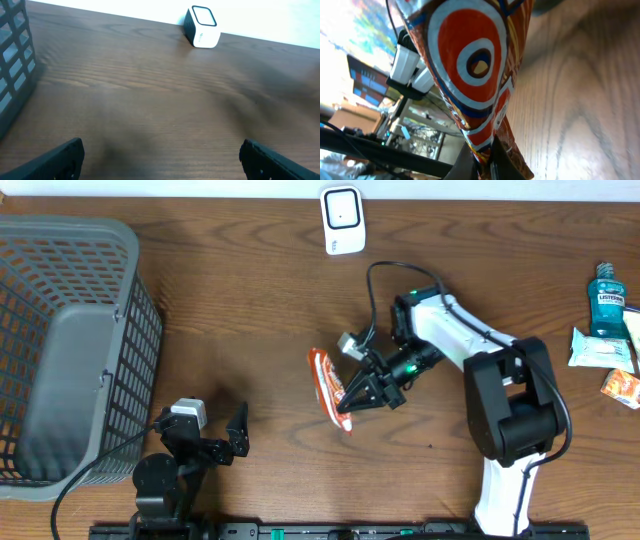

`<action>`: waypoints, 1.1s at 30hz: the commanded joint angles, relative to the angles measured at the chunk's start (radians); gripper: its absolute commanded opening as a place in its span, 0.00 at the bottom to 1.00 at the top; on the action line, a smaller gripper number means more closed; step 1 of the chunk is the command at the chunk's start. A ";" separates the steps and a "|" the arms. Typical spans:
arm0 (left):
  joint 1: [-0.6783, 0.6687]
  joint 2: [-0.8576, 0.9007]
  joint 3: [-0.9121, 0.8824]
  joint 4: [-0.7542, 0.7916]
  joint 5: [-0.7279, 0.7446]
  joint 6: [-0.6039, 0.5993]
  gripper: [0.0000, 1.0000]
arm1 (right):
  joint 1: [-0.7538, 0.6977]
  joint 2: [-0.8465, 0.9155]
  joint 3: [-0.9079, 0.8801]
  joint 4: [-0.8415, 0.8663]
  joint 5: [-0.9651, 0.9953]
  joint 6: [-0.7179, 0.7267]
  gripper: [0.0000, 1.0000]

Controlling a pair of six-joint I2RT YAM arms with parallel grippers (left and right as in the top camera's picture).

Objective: Scan the item barcode

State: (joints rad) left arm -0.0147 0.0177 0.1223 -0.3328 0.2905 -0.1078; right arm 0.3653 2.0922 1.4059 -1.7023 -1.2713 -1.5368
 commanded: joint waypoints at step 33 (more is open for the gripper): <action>0.004 -0.001 -0.015 -0.019 0.015 -0.002 0.98 | -0.032 0.000 0.003 0.042 0.029 0.040 0.01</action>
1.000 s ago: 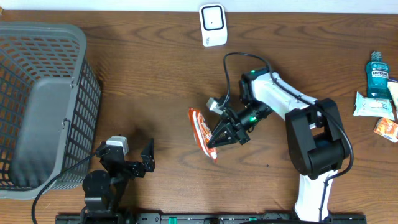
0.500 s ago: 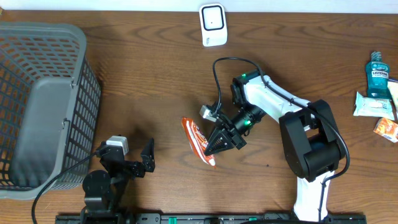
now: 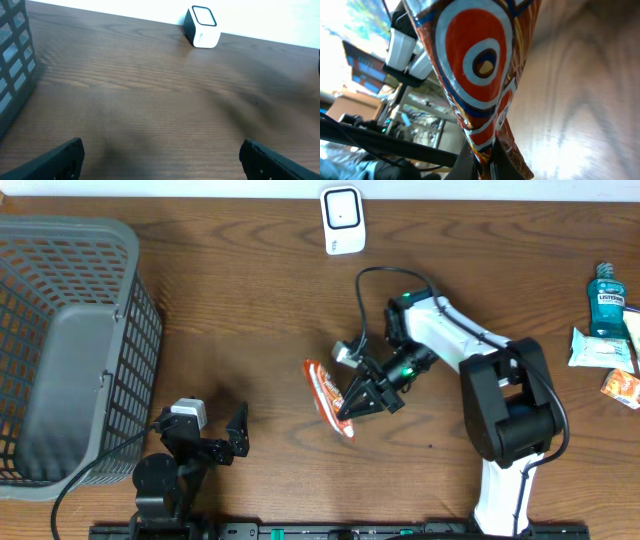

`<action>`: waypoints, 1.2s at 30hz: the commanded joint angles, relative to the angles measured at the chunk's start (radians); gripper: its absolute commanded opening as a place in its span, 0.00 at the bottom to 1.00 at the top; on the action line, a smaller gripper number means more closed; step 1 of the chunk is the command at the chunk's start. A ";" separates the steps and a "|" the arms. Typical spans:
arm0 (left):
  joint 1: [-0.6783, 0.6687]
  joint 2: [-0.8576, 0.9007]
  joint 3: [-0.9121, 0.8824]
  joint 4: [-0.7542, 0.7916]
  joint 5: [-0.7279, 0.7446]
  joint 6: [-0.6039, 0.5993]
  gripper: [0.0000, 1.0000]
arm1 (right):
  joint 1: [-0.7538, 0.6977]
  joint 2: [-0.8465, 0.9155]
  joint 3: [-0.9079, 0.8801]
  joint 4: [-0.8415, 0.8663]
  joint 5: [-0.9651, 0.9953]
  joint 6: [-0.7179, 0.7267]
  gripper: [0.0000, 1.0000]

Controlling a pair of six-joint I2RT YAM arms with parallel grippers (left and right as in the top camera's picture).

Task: Scan the item barcode
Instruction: 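Hold the Toppo stick in front of the white scanner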

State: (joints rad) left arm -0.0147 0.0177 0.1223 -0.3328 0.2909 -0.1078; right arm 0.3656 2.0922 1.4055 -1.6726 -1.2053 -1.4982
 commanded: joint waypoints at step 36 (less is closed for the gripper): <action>0.004 -0.001 -0.015 -0.019 0.015 -0.002 0.98 | -0.061 0.014 0.388 0.717 0.946 1.439 0.01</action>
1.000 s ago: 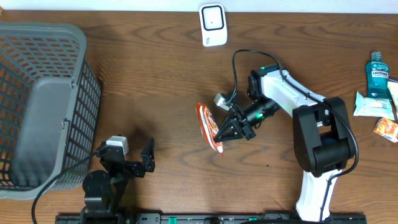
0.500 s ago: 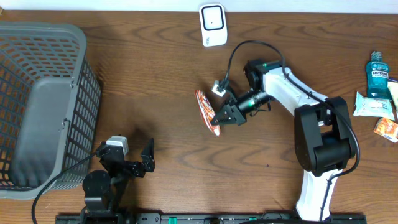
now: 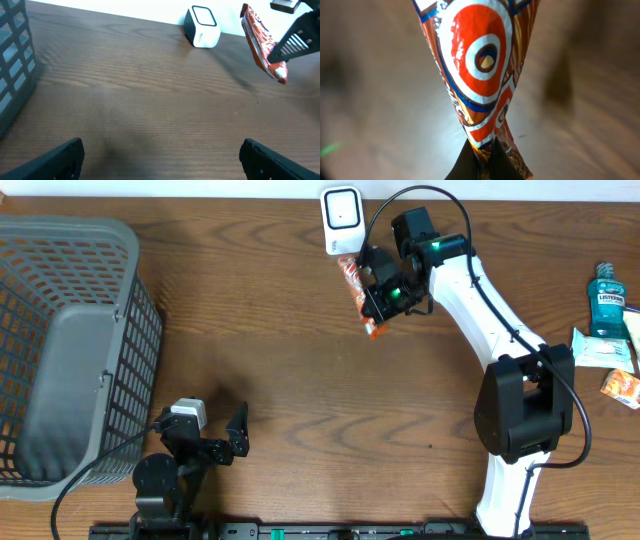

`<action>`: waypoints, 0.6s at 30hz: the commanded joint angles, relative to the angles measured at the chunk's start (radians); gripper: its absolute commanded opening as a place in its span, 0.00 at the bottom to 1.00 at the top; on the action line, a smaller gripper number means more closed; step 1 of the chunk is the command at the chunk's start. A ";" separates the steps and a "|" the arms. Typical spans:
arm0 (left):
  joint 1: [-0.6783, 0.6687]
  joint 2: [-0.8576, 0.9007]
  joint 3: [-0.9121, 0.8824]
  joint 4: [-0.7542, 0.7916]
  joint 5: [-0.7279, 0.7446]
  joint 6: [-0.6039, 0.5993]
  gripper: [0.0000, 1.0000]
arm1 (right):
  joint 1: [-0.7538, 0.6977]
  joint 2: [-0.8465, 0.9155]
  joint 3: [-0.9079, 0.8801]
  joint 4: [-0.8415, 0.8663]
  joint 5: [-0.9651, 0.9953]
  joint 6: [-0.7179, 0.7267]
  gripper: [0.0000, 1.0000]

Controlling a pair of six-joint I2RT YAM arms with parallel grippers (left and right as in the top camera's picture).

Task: Scan the item barcode
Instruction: 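Hold the Toppo stick in front of the white scanner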

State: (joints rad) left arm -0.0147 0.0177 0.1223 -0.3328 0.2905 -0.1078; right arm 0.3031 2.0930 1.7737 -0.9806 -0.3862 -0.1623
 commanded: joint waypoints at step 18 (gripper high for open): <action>0.004 -0.001 -0.015 -0.019 0.015 -0.002 0.98 | 0.002 0.477 0.703 0.007 0.152 0.230 0.01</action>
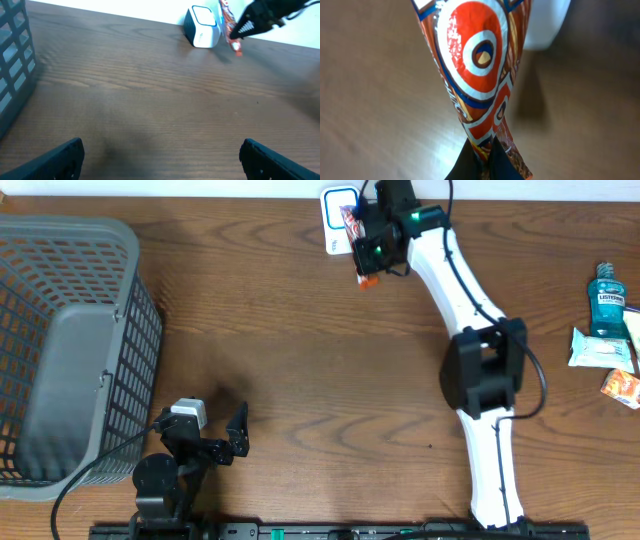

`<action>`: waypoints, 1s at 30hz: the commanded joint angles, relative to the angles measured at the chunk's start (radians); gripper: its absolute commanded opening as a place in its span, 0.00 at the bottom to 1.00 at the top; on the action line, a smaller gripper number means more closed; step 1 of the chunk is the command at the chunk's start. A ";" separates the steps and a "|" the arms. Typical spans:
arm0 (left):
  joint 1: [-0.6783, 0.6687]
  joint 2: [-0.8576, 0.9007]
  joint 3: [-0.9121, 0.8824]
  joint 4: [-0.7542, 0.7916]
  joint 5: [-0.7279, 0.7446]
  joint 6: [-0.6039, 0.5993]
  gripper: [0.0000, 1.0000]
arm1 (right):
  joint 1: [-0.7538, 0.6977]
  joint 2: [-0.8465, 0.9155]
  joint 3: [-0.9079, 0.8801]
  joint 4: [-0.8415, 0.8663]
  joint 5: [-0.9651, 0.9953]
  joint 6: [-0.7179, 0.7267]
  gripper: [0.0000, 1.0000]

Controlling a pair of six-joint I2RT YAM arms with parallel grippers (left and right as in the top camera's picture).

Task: Scan the item barcode
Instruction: 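Hold the Toppo stick in front of the white scanner, then carry the Toppo stick to the right table edge and release it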

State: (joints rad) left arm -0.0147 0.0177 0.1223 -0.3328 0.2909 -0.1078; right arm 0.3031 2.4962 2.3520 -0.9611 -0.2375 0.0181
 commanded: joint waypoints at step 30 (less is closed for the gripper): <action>0.004 -0.001 -0.015 -0.019 0.015 -0.002 0.98 | -0.480 0.070 0.264 -0.375 0.673 0.168 0.01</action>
State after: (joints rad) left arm -0.0147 0.0177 0.1223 -0.3328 0.2905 -0.1078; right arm -0.0978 2.5820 2.6526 -1.3495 0.2840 0.1543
